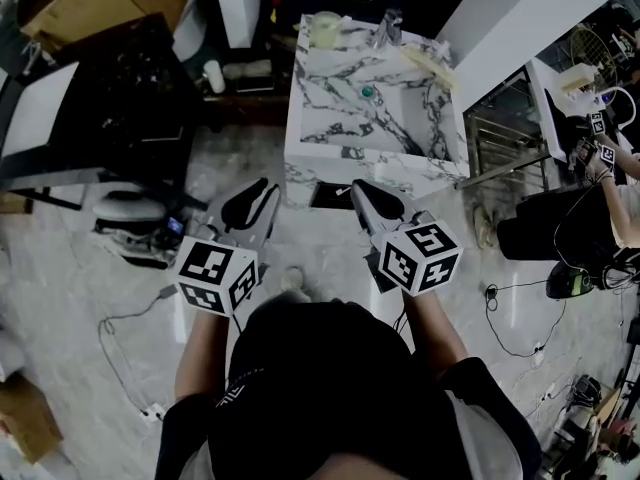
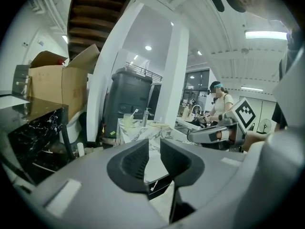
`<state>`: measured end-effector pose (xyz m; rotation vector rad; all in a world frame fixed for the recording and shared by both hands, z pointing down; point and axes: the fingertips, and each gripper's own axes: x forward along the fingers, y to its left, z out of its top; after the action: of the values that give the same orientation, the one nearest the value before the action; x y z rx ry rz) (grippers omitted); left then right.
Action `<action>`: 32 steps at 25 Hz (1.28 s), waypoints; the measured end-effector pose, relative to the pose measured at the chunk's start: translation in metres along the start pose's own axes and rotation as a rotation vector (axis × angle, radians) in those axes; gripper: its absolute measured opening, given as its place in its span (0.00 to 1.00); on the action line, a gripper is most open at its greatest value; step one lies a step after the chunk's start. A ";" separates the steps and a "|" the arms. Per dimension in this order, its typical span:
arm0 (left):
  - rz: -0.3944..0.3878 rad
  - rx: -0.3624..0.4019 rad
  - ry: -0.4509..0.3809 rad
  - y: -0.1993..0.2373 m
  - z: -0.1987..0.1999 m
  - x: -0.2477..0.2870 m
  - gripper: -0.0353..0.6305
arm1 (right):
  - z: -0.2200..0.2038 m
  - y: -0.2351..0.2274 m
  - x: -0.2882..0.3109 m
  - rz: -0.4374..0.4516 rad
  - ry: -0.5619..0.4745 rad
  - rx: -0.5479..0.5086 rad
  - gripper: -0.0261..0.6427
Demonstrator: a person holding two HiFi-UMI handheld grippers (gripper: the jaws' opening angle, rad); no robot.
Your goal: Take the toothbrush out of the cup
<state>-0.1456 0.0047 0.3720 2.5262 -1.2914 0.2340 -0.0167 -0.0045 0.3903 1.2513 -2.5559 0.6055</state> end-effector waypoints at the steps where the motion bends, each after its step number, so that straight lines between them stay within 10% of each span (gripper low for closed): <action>1: -0.014 0.004 0.001 0.005 0.002 0.002 0.20 | 0.003 0.001 0.004 -0.008 -0.002 0.003 0.04; 11: -0.109 0.088 0.020 0.030 0.020 0.041 0.29 | 0.022 -0.010 0.030 -0.074 0.002 -0.001 0.04; 32: -0.051 0.286 0.053 0.076 0.092 0.209 0.33 | 0.088 -0.131 0.109 -0.010 0.021 -0.006 0.04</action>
<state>-0.0841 -0.2271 0.3565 2.7623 -1.2487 0.5035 0.0185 -0.1924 0.3880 1.2481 -2.5309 0.6060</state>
